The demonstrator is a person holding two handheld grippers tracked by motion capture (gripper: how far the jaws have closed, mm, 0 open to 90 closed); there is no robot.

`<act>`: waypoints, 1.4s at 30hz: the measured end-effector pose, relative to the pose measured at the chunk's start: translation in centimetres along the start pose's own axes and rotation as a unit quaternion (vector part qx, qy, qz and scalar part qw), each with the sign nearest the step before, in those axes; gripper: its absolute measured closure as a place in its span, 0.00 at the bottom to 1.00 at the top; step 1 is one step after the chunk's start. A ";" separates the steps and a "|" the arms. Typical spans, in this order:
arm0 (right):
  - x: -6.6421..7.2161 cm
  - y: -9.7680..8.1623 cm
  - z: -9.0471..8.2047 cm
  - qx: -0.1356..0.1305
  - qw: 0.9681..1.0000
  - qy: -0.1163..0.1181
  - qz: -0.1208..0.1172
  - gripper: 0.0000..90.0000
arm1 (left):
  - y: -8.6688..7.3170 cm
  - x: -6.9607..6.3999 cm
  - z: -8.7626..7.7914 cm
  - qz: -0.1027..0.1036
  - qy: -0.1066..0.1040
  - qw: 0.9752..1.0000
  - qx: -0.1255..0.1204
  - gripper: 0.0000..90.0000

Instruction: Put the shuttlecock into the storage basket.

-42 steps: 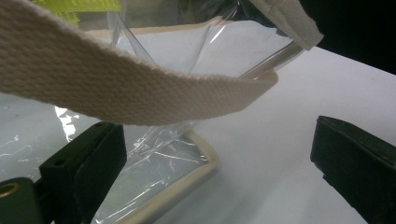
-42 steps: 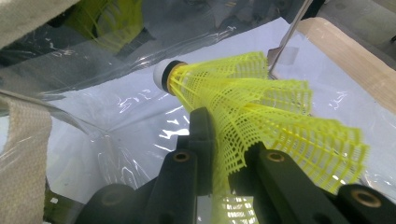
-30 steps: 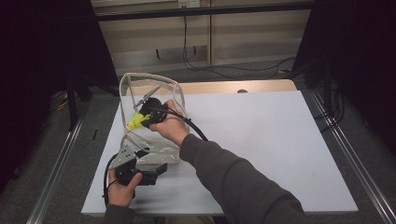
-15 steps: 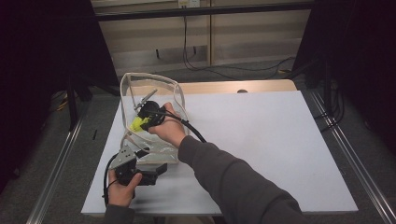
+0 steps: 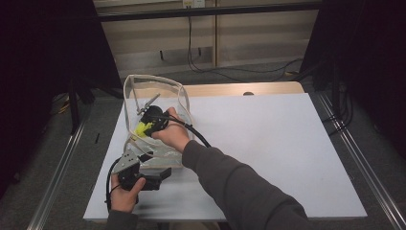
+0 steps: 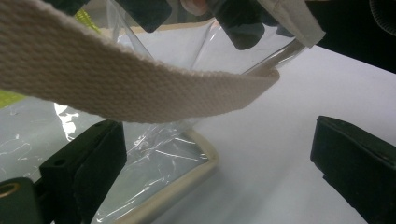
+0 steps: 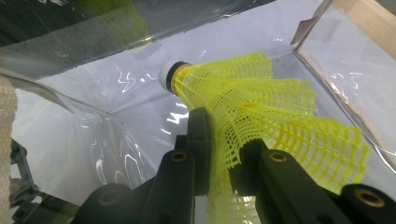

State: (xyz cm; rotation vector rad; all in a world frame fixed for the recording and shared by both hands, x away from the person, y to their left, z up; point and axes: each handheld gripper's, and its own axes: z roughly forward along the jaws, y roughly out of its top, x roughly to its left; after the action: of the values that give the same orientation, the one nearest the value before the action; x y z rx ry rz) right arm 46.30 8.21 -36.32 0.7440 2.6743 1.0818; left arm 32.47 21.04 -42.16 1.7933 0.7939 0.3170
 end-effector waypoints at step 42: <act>0.7 -0.3 0.6 0.022 1.000 0.022 -0.004 0.83 | 0.1 0.0 -0.1 0.000 0.000 1.000 -0.001 0.04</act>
State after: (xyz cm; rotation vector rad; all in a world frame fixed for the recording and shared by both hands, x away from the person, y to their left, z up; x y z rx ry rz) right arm 45.77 8.77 -36.93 0.7248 2.7433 1.0535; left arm 32.45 21.07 -42.06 1.7917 0.7931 0.3172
